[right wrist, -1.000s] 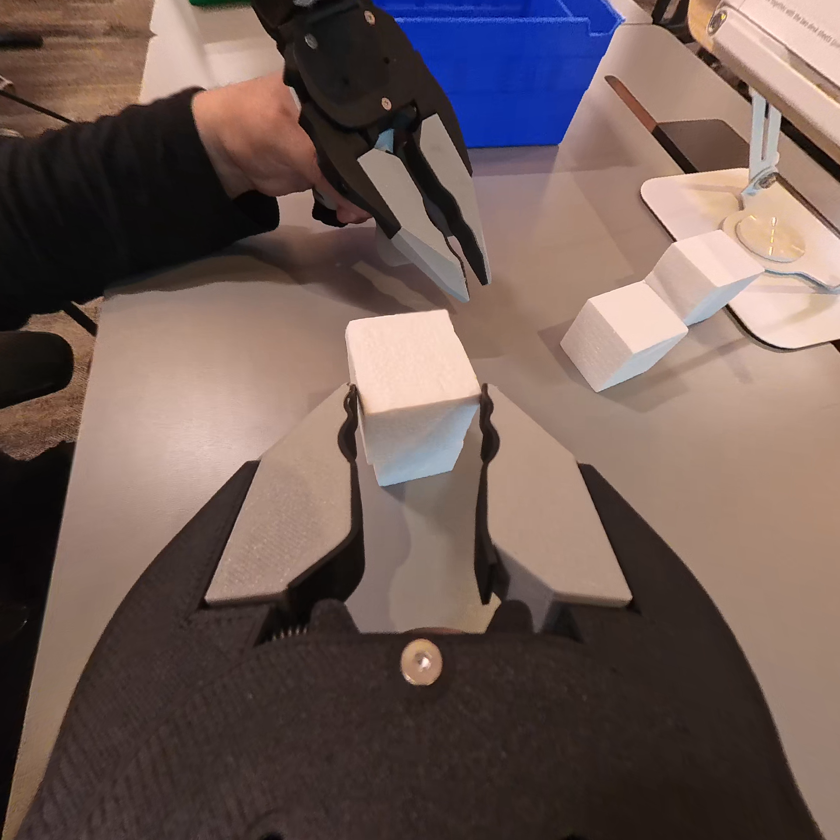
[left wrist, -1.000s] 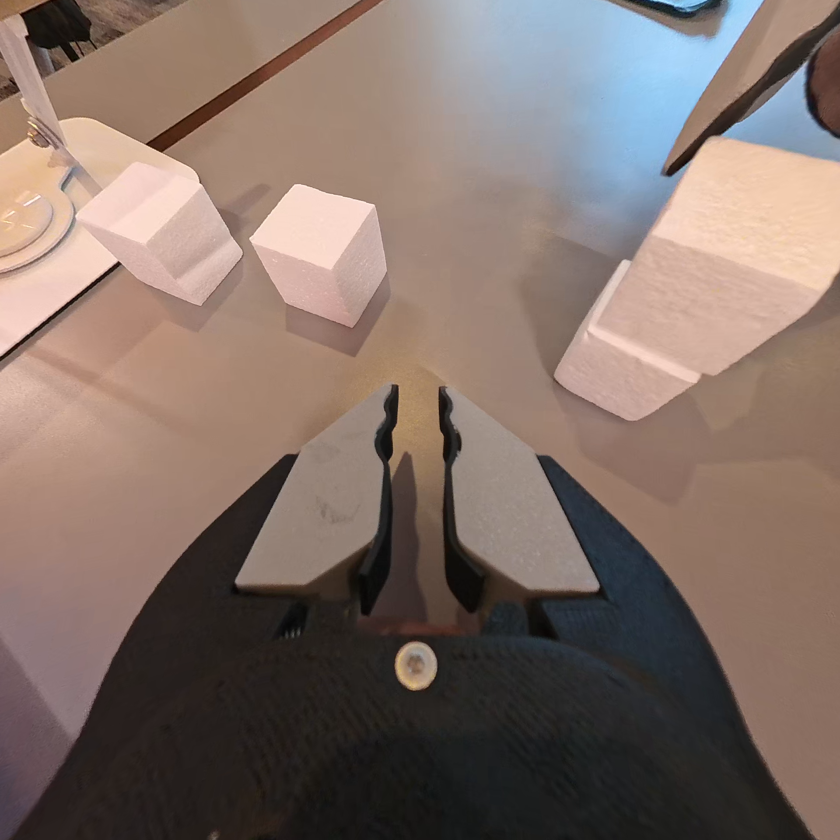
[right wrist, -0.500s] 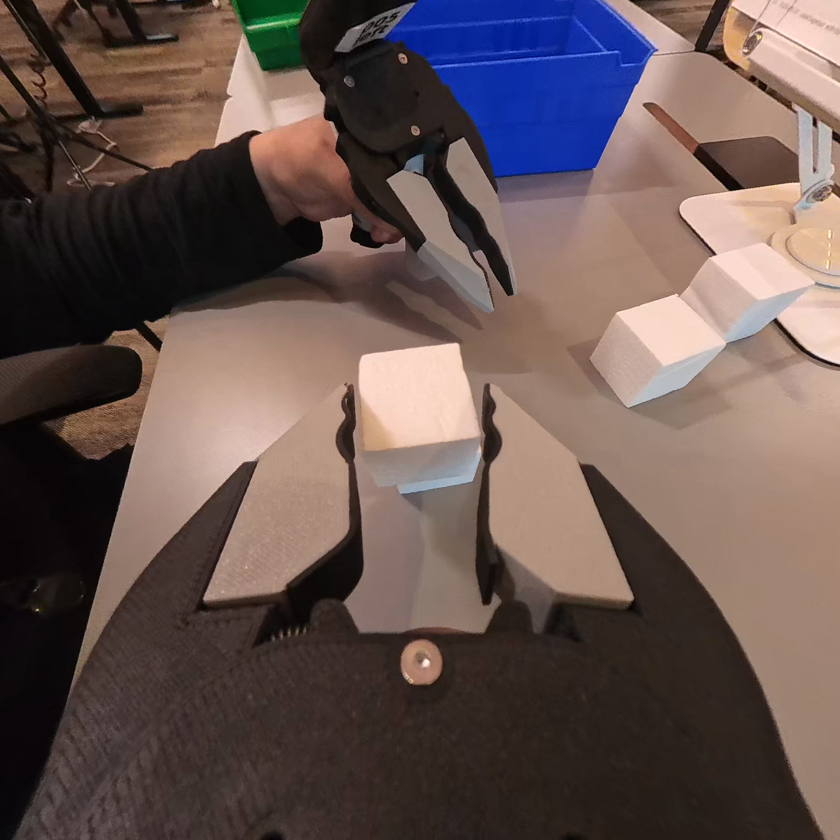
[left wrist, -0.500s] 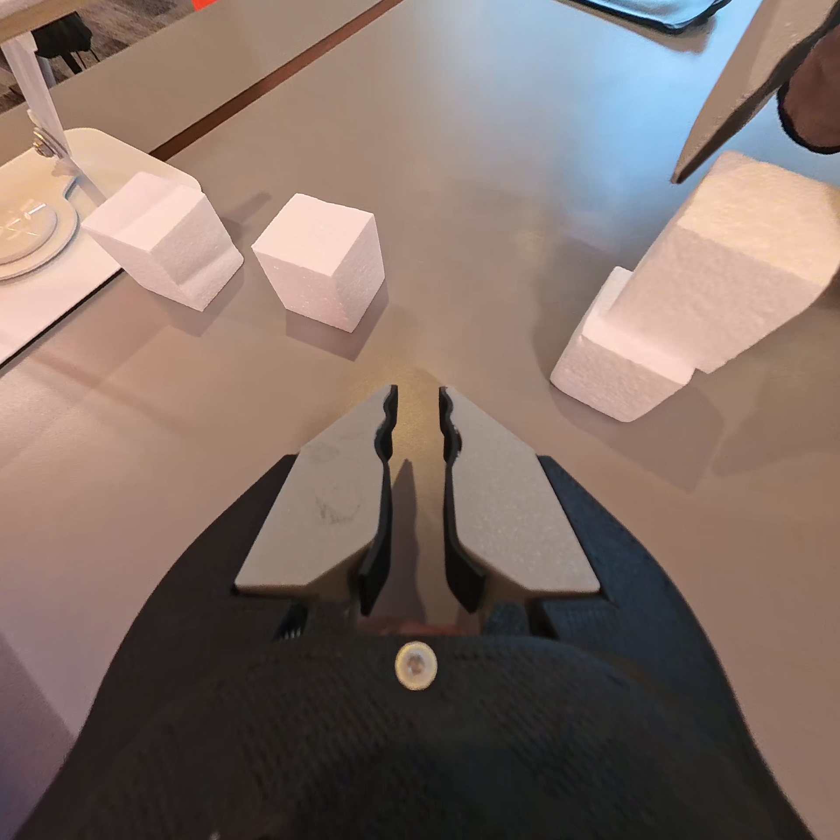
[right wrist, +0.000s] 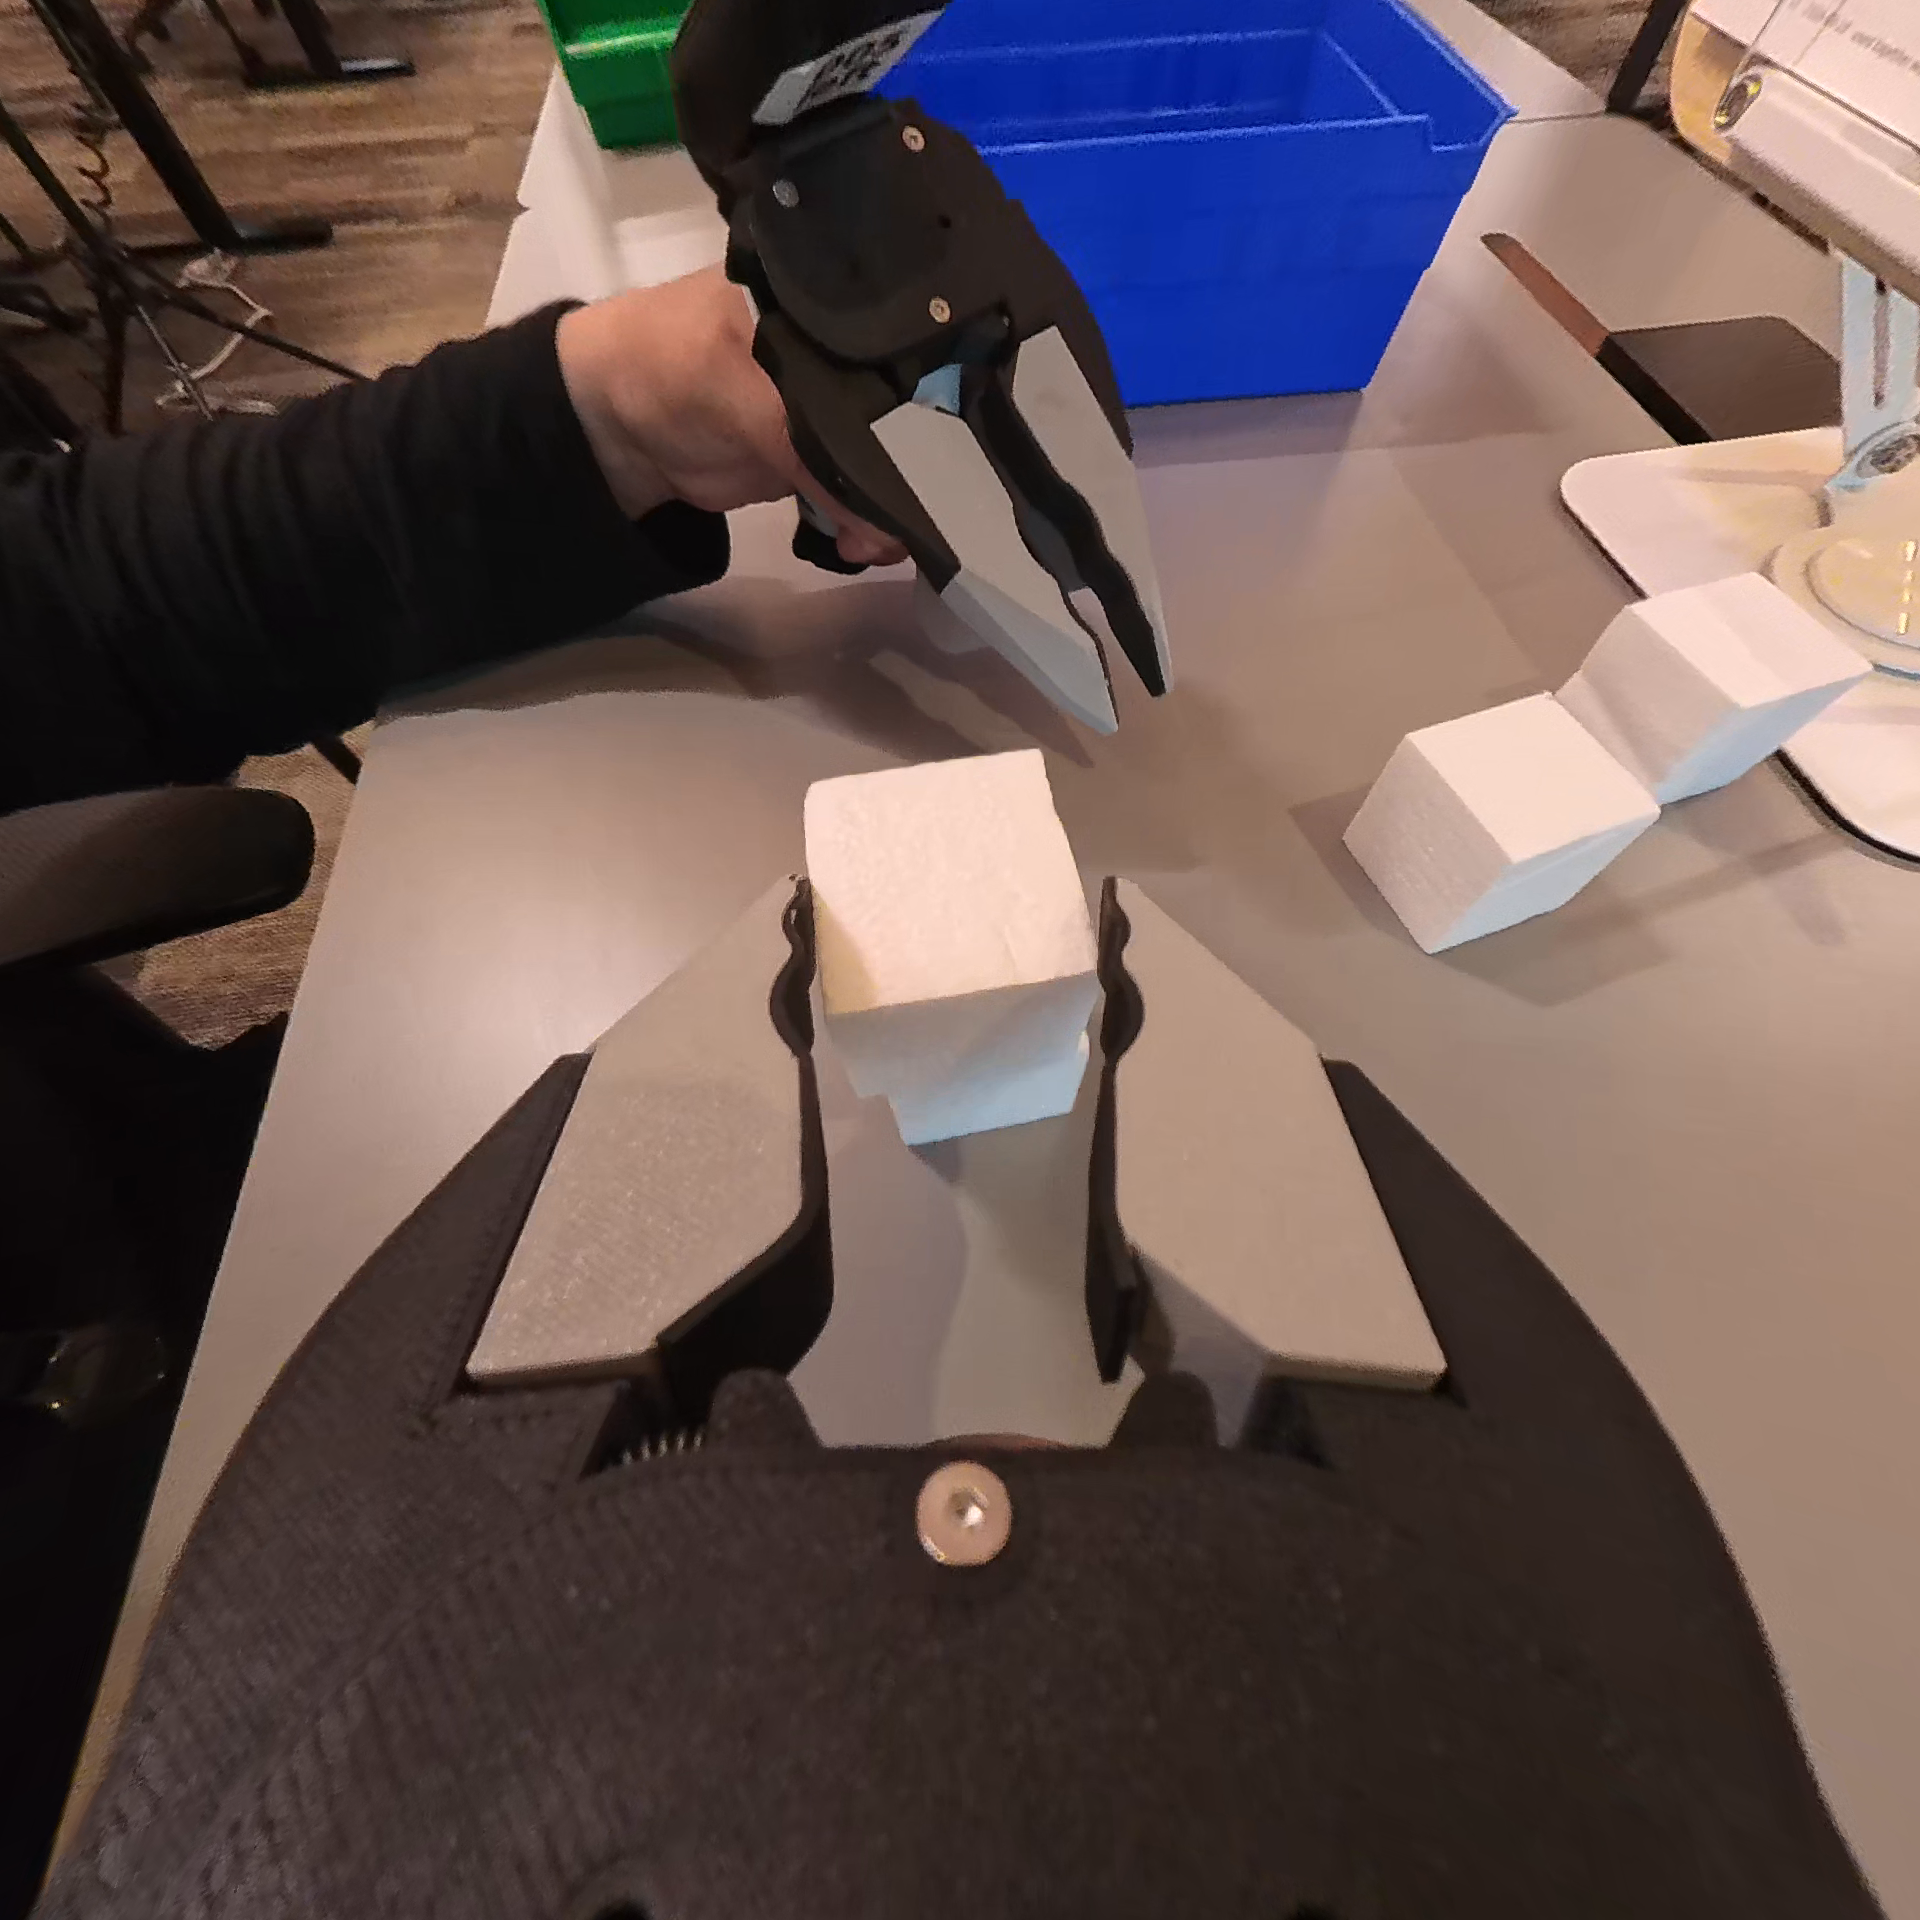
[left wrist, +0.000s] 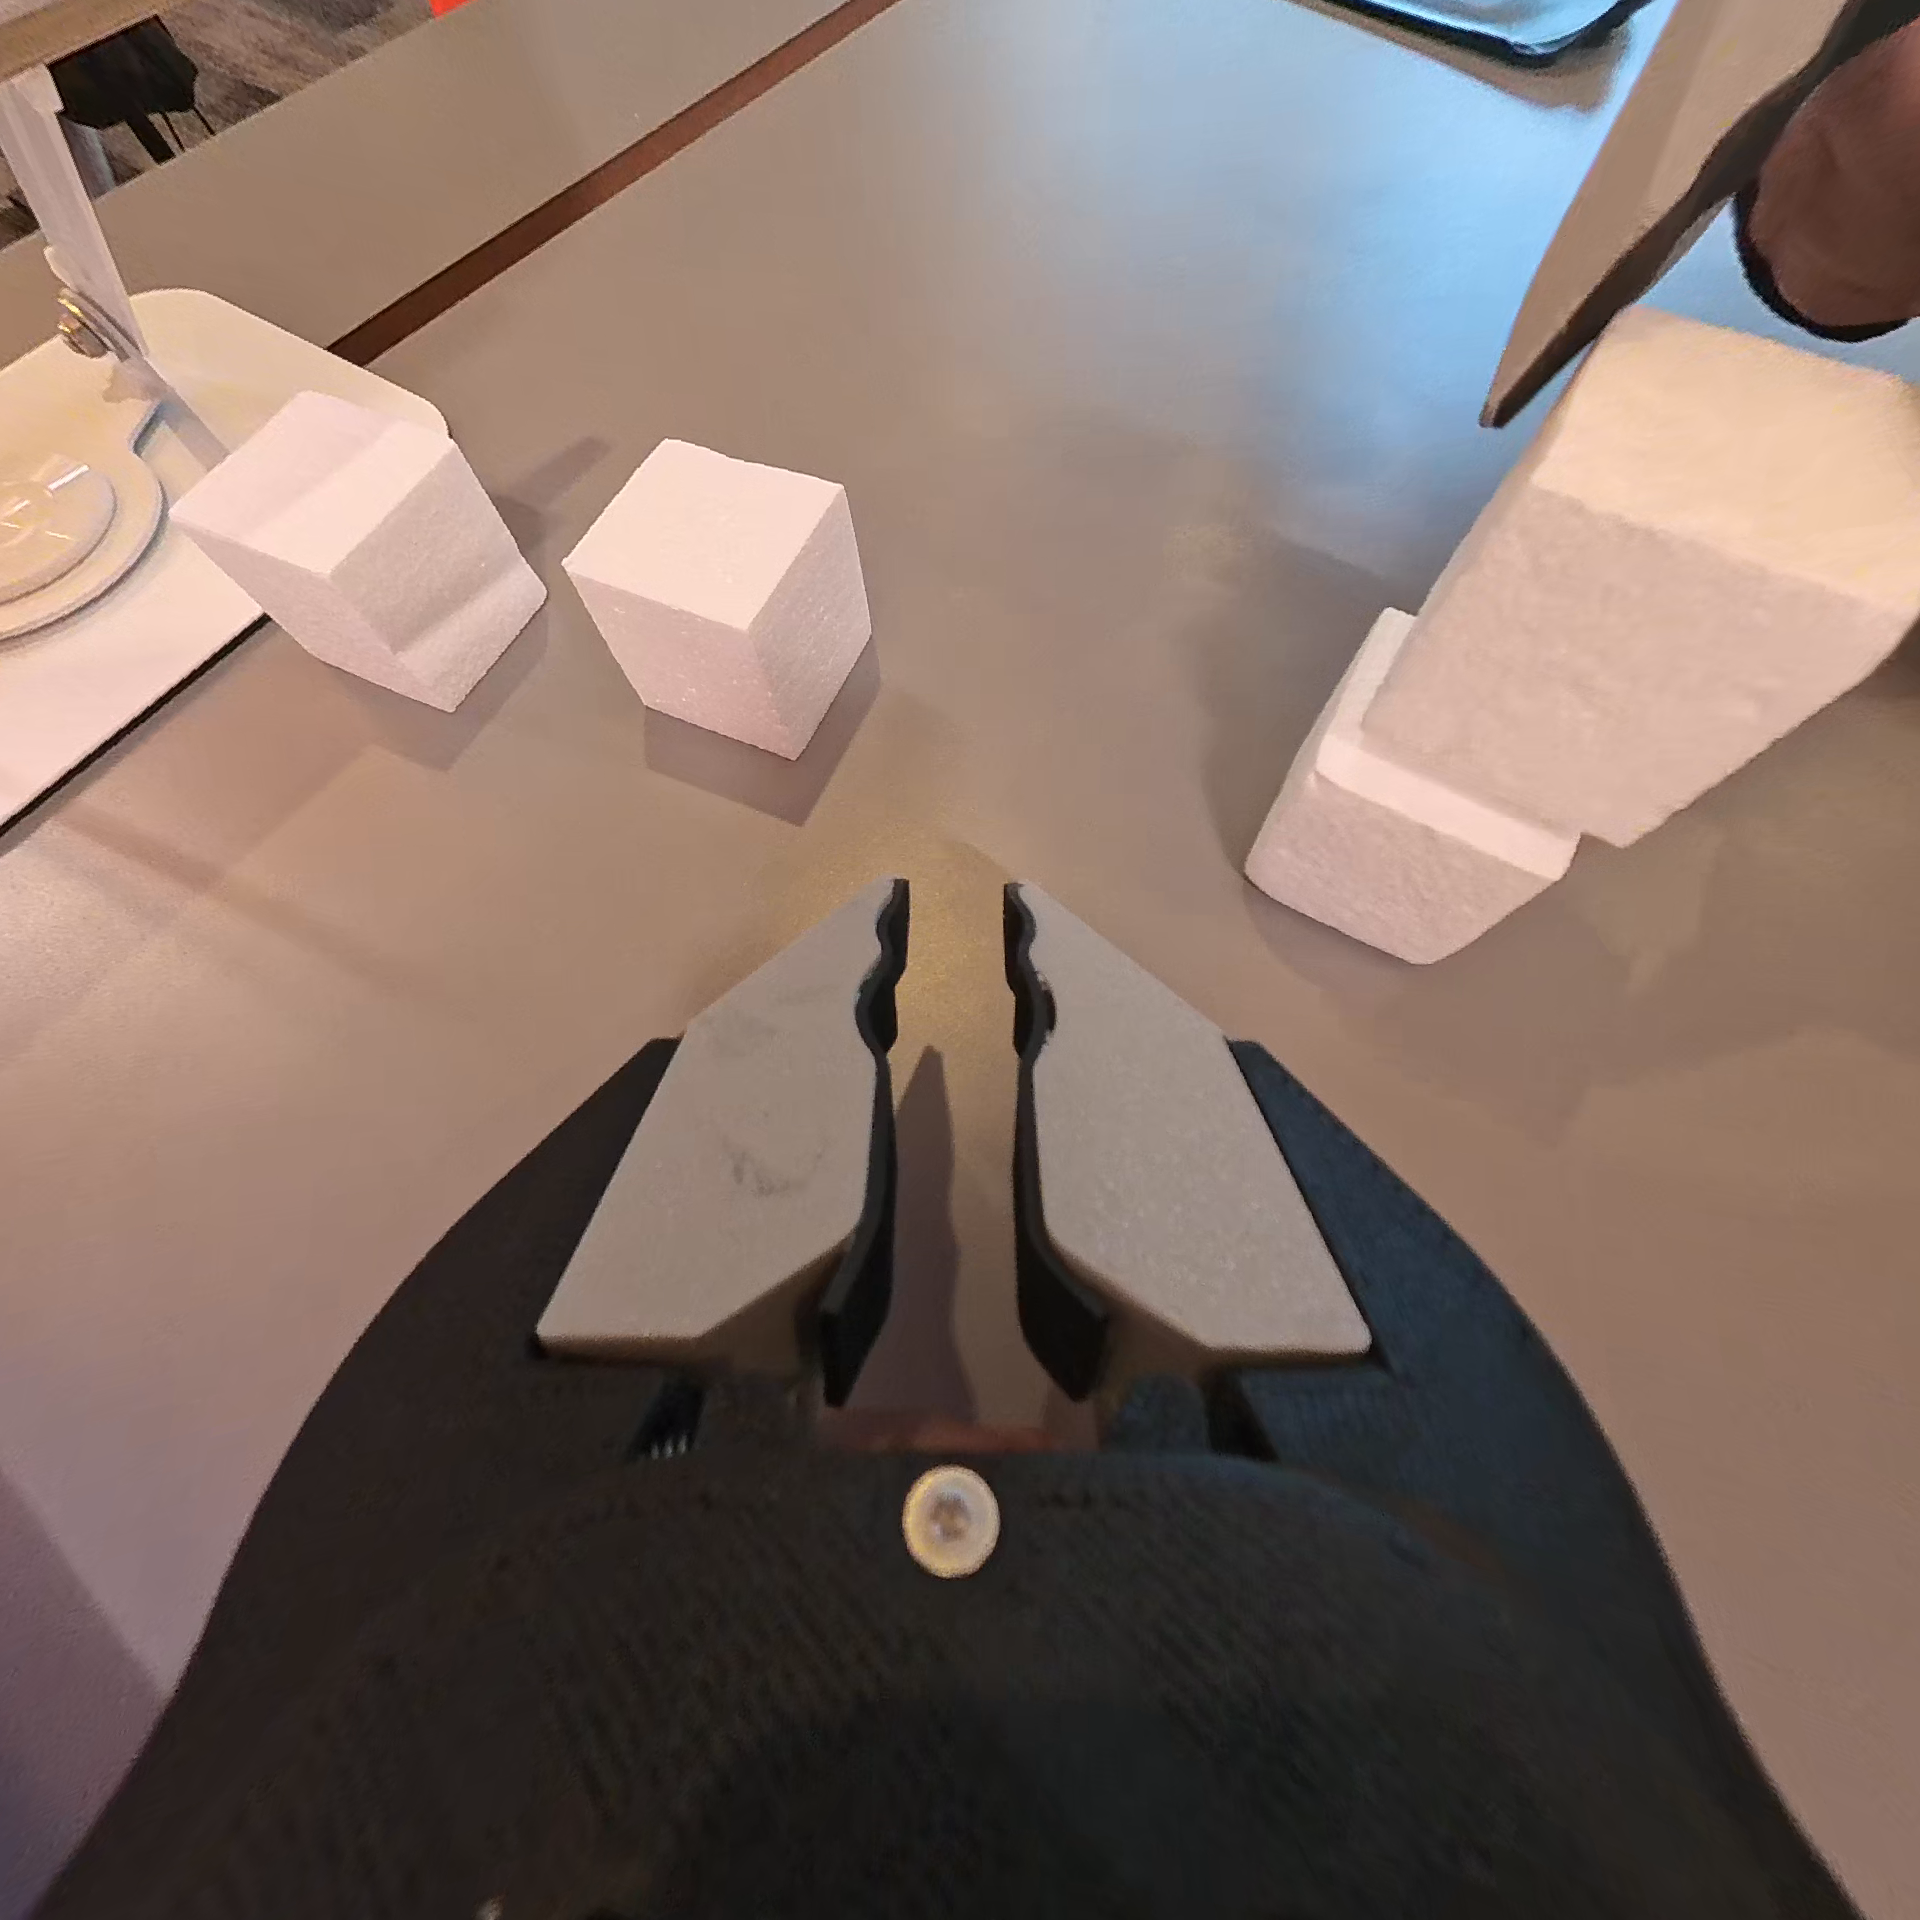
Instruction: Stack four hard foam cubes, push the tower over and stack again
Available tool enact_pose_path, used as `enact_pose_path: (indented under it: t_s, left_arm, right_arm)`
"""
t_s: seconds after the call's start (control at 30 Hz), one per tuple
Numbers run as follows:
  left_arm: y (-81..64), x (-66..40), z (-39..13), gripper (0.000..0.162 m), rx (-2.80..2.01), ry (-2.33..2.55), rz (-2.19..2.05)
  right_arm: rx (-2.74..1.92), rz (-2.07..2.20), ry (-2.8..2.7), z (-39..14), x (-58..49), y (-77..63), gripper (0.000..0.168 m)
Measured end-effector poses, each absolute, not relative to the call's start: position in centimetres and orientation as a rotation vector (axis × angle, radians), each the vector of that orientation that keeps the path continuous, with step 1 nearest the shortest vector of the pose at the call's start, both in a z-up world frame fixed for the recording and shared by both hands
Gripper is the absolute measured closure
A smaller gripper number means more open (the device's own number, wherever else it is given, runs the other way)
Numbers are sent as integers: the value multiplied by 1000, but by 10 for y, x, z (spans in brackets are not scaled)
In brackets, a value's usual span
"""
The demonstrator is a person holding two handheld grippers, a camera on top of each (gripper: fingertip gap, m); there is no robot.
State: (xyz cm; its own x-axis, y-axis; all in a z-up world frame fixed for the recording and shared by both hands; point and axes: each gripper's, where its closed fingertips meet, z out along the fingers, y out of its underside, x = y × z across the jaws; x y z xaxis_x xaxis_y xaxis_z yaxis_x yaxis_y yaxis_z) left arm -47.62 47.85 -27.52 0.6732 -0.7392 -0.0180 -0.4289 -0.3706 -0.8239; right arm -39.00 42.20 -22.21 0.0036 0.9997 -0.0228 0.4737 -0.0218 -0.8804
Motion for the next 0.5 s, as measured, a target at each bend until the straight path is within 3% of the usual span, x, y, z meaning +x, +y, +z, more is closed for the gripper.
enact_pose_path:
  t_s: [0.5]
  left_arm:
    - [478,-475,-275,146,-2015,910,-447]
  right_arm:
    - [-1570,902,-1604,-227,-396,423,116]
